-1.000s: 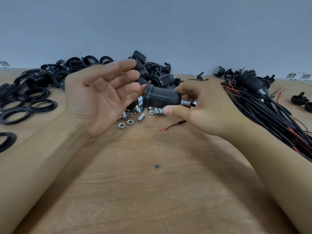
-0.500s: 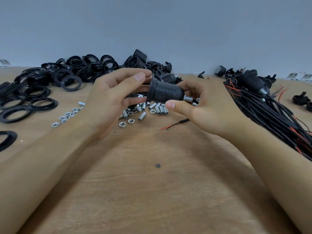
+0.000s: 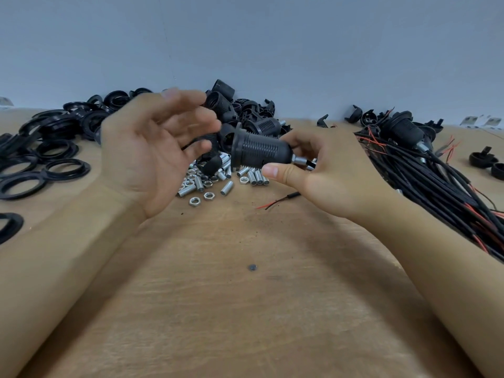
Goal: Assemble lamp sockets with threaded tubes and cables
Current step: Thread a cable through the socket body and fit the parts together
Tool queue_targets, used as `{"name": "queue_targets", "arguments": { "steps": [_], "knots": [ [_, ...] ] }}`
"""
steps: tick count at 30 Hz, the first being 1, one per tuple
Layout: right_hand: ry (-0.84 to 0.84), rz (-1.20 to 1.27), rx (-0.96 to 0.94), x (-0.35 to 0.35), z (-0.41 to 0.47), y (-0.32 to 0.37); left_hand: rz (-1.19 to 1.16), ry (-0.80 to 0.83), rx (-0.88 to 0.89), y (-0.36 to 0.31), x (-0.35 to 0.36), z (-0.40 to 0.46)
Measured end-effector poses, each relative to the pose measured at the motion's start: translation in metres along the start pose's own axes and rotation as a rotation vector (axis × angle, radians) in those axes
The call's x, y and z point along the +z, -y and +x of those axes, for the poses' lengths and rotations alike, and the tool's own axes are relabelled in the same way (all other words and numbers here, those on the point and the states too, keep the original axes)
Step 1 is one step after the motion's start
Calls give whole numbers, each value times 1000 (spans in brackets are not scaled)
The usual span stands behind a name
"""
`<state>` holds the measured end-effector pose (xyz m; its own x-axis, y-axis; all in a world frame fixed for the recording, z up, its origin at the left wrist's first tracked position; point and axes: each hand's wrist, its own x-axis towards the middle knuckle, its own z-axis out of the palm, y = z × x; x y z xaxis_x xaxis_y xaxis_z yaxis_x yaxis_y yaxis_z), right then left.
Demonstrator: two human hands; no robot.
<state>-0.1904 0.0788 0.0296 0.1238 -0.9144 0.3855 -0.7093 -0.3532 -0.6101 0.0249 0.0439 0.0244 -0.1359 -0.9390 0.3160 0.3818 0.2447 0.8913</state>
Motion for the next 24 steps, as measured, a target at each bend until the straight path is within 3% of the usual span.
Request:
{"name": "queue_targets", "arguments": {
  "steps": [4,7,10,15,18,21,24],
  "knots": [
    [2,-7,-2,0,0,-1,226,20,-33,6,8,-1],
    [5,-15,-3,0,1,-2,143,43,-5,5,12,-3],
    [-6,-5,1,0,0,-3,30,-57,16,-1,4,-2],
    [8,-13,-4,1,1,-4,246,-8,-50,6,9,-2],
    [-3,-9,-9,1,1,-5,211,22,-7,7,12,-4],
    [-11,5,-9,1,2,-6,144,-61,52,2,8,-3],
    [31,25,-20,1,2,-6,271,-13,28,6,10,-3]
  ]
}}
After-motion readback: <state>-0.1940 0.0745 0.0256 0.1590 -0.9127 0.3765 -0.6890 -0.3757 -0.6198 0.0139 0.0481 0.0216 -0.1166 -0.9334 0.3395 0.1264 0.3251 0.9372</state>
